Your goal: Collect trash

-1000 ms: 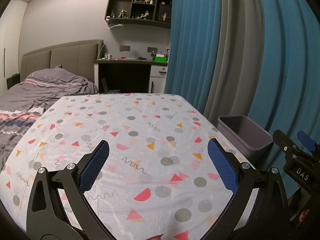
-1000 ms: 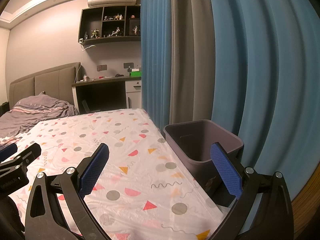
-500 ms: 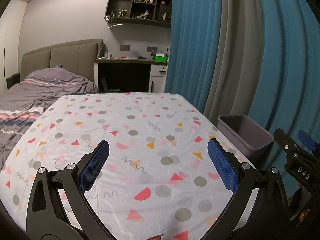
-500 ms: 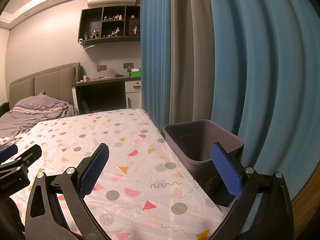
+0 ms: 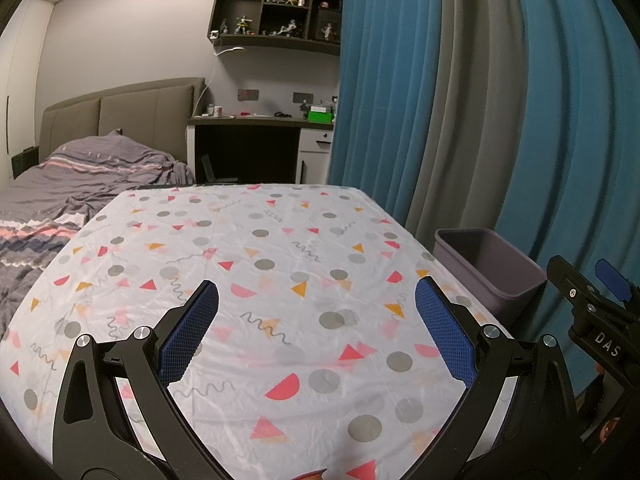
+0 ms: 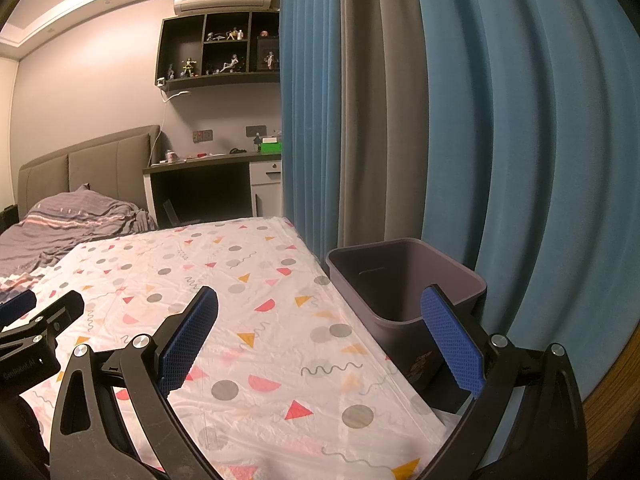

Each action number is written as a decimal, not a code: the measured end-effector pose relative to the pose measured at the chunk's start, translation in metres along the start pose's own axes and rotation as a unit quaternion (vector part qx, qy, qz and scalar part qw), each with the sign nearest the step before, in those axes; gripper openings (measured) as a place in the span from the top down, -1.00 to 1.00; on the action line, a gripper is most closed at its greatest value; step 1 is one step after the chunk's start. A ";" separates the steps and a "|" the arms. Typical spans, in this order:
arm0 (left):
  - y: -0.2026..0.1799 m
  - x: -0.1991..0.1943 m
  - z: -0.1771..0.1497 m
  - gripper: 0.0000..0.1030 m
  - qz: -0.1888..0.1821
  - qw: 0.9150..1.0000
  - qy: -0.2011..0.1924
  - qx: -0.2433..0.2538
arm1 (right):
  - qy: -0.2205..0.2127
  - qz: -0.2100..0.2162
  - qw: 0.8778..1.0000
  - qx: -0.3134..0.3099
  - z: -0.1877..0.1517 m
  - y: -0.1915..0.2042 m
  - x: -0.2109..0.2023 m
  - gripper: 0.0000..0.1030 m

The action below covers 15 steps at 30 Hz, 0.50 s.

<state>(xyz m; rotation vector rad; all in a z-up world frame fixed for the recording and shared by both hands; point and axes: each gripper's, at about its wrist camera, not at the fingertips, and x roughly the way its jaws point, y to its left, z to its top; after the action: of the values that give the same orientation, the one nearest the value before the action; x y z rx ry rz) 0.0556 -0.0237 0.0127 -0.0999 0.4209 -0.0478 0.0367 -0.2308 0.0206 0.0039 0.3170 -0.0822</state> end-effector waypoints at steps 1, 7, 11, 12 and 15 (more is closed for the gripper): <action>0.000 0.000 0.000 -0.89 -0.001 1.000 0.000 0.000 | 0.000 -0.001 1.000 0.000 0.000 0.000 0.000 -0.89; -0.003 0.001 -0.002 -0.89 -0.001 1.000 0.001 0.000 | 0.000 -0.001 1.000 -0.001 0.000 0.000 0.000 -0.89; -0.003 0.001 -0.002 -0.89 -0.001 1.000 0.001 0.000 | 0.000 -0.001 1.000 -0.001 -0.001 0.001 0.000 -0.89; -0.004 0.001 -0.003 -0.89 -0.001 1.000 0.001 0.000 | 0.000 0.000 1.000 0.000 -0.001 0.000 0.000 -0.89; -0.003 0.001 -0.002 -0.89 -0.001 1.000 0.001 0.000 | 0.000 -0.001 1.000 0.000 -0.001 0.000 0.000 -0.89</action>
<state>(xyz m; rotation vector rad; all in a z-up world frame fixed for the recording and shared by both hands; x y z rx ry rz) 0.0552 -0.0266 0.0106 -0.1005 0.4236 -0.0503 0.0362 -0.2309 0.0202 0.0045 0.3174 -0.0836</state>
